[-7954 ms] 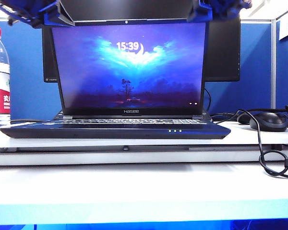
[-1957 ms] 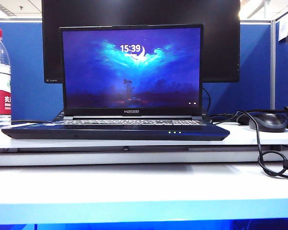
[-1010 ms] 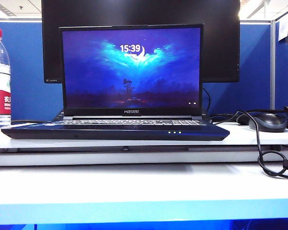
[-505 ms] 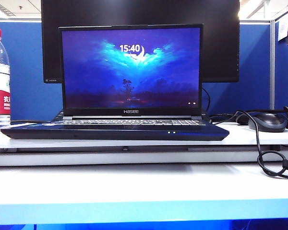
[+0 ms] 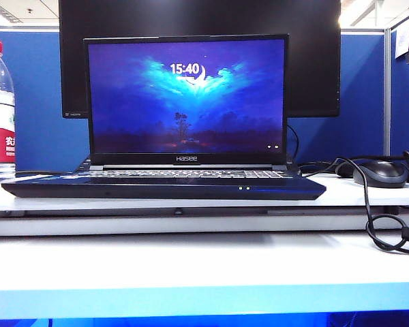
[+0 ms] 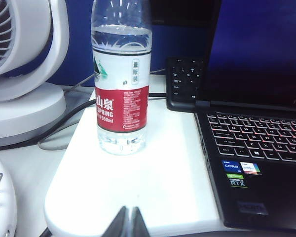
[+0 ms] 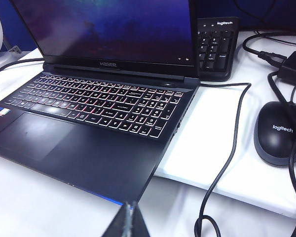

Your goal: Open the lid of the black laptop.

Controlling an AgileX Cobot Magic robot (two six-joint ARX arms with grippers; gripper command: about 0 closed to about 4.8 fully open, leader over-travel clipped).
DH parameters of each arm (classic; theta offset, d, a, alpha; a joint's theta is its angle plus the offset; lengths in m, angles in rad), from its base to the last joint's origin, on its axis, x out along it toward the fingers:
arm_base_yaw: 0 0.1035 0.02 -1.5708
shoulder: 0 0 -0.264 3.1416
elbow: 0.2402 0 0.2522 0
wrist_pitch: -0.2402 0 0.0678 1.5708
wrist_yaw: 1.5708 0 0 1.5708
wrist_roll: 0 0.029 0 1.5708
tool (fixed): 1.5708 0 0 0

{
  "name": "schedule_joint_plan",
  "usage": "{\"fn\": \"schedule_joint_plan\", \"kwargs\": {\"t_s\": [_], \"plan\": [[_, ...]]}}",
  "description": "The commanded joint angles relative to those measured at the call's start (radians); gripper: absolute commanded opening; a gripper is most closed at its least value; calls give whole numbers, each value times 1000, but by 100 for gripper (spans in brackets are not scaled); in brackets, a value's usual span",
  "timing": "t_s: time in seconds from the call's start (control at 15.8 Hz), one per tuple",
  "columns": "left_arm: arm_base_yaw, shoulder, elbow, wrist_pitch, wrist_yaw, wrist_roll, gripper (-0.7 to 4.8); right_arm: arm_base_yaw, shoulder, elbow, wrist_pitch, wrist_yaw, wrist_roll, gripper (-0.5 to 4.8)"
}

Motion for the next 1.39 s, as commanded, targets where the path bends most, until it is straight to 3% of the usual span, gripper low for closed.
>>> {"fn": "schedule_joint_plan", "kwargs": {"t_s": [0.06, 0.44, 0.57, 0.69, 0.82, 0.88, 0.95, 1.39], "plan": [[0, -2, 0, 13, 2, 1, 22, 0, 0, 3, 16, -3, 0, -1], [0, -2, 0, 13, 2, 1, 22, 0, 0, 3, 10, -3, -18, -1], [0, -2, 0, 13, 2, 1, 22, -33, -60, 3, -51, 6, -159, -1], [1, -2, 0, 10, 3, 1, 22, -163, -157, -25, -42, 61, -255, -1], [0, -2, 0, 9, 2, 1, 22, -354, -245, -81, 13, 158, -269, -1], [1, -2, 0, 7, 2, 1, 22, -466, -288, -121, 35, 157, -264, -1], [2, -2, 0, 6, 4, 1, 22, -515, -304, -146, 53, 153, -255, -1], [5, -2, 0, 5, 3, 1, 22, -537, -310, -286, 174, 15, -151, -1]]}}
